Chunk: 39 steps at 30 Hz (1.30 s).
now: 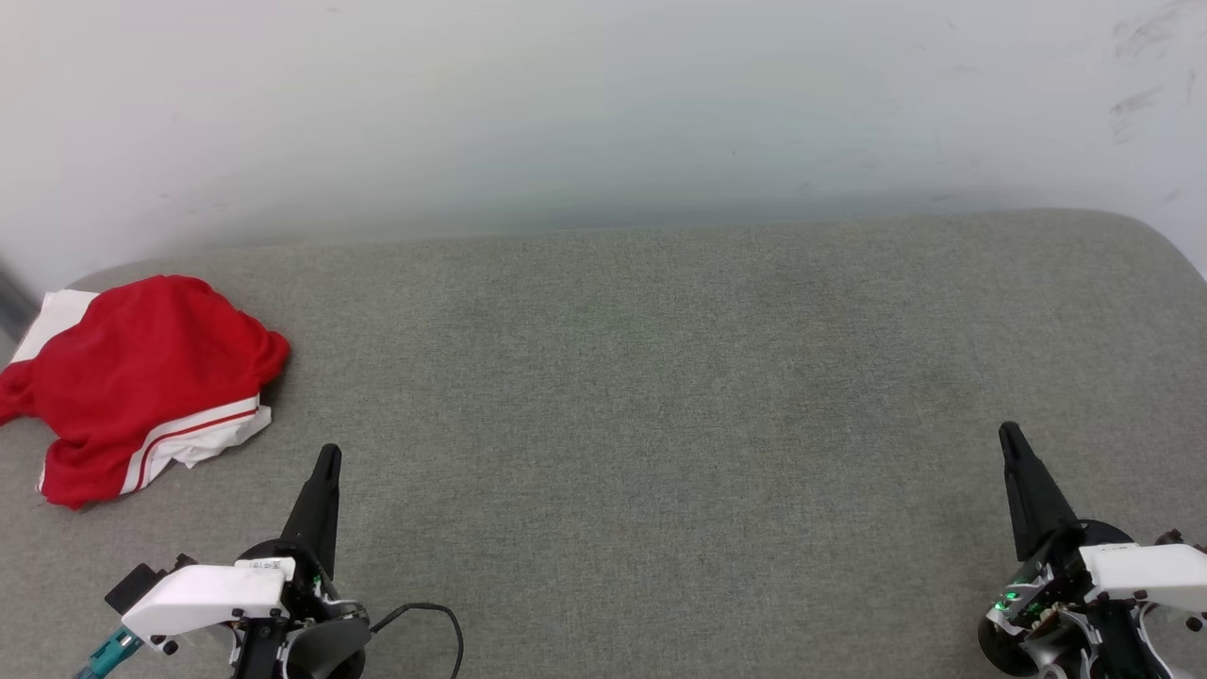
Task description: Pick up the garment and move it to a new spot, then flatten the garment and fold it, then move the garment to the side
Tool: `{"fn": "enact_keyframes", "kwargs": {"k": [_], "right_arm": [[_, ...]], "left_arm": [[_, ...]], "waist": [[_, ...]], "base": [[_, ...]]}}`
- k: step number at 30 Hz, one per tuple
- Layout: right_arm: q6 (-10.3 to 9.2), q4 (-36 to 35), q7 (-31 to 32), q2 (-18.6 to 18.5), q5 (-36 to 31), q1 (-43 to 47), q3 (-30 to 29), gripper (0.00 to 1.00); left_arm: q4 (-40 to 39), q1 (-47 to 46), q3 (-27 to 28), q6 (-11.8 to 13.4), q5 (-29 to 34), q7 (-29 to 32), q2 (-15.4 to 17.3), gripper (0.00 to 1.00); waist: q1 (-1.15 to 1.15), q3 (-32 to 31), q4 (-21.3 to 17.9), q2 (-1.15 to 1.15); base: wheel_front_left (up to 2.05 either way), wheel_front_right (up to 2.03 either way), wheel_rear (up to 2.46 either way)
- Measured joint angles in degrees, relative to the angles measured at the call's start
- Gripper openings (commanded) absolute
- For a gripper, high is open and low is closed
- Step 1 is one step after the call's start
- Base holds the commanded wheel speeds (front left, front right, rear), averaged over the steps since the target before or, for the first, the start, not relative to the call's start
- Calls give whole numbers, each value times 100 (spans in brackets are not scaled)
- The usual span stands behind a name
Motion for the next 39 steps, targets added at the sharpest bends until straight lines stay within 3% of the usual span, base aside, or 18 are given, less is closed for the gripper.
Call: {"fn": "enact_keyframes", "kwargs": {"k": [39], "right_arm": [[0, 0, 0, 0, 0, 0, 0, 0]], "left_arm": [[0, 0, 0, 0, 0, 0, -1, 0]], "waist": [[0, 0, 0, 0]], "base": [[0, 0, 0]]}}
